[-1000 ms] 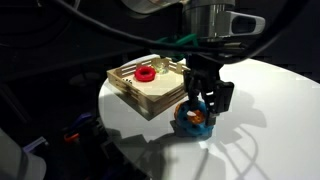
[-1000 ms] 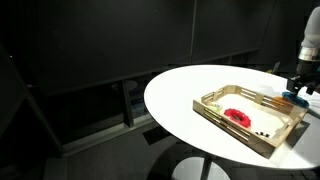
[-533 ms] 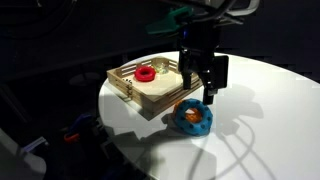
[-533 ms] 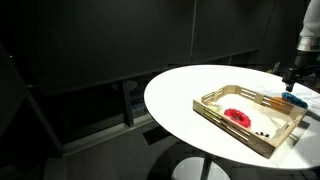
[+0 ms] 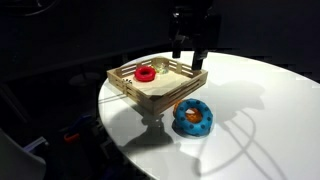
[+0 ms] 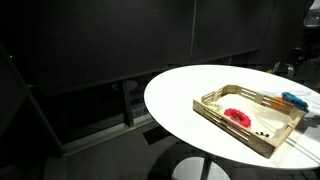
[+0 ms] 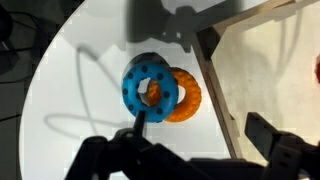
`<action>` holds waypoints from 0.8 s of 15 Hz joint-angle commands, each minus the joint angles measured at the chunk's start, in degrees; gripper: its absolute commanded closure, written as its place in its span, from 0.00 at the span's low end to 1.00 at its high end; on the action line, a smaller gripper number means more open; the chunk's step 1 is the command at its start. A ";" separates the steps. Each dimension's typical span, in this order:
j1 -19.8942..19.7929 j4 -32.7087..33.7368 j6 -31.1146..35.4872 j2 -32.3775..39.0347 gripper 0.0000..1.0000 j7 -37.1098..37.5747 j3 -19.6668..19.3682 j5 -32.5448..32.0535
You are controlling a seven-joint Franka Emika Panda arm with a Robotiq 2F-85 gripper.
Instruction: Pick up the blue ring and put it on the table
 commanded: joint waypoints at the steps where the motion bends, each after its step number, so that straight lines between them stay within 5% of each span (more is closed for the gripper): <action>1: 0.98 2.55 -6.84 -2.77 0.00 -4.87 0.34 2.62; 12: 2.44 4.24 -11.32 -6.68 0.00 -4.96 2.93 1.58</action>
